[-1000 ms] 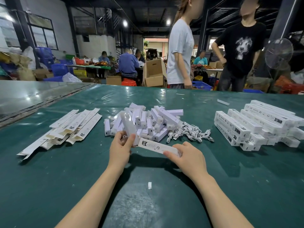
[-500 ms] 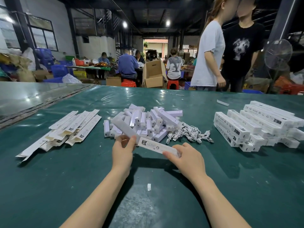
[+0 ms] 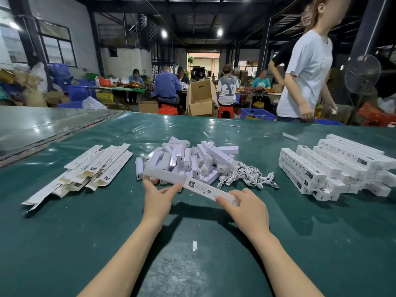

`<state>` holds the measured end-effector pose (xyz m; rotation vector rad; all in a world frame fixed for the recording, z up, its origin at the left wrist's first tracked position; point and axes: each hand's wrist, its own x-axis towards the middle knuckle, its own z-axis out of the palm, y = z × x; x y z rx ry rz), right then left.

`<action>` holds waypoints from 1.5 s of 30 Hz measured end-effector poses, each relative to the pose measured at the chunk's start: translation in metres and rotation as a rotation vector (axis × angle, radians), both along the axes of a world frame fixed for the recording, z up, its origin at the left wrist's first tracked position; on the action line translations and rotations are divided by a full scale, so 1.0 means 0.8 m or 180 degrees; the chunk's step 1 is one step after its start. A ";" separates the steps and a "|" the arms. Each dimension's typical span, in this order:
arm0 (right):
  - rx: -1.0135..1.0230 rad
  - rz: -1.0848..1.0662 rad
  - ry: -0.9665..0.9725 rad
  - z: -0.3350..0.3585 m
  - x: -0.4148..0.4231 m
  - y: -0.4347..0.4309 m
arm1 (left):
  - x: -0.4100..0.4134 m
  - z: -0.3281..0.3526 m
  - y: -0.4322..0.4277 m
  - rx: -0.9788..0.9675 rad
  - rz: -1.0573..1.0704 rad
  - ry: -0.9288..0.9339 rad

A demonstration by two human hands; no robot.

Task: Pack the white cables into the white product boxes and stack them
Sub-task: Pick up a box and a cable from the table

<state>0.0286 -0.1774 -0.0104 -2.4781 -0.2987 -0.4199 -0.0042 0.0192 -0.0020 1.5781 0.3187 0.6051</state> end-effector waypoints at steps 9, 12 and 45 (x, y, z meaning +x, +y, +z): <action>0.0301 0.0084 0.0069 0.001 0.000 -0.004 | 0.000 0.000 -0.005 -0.0335 -0.0214 -0.0243; 0.0333 0.0102 0.0085 0.000 0.000 -0.003 | 0.004 0.002 0.005 -0.0590 -0.0002 -0.0324; 0.0039 0.0602 0.0309 -0.008 0.003 0.025 | -0.007 0.039 0.018 -0.1486 0.0248 -0.0507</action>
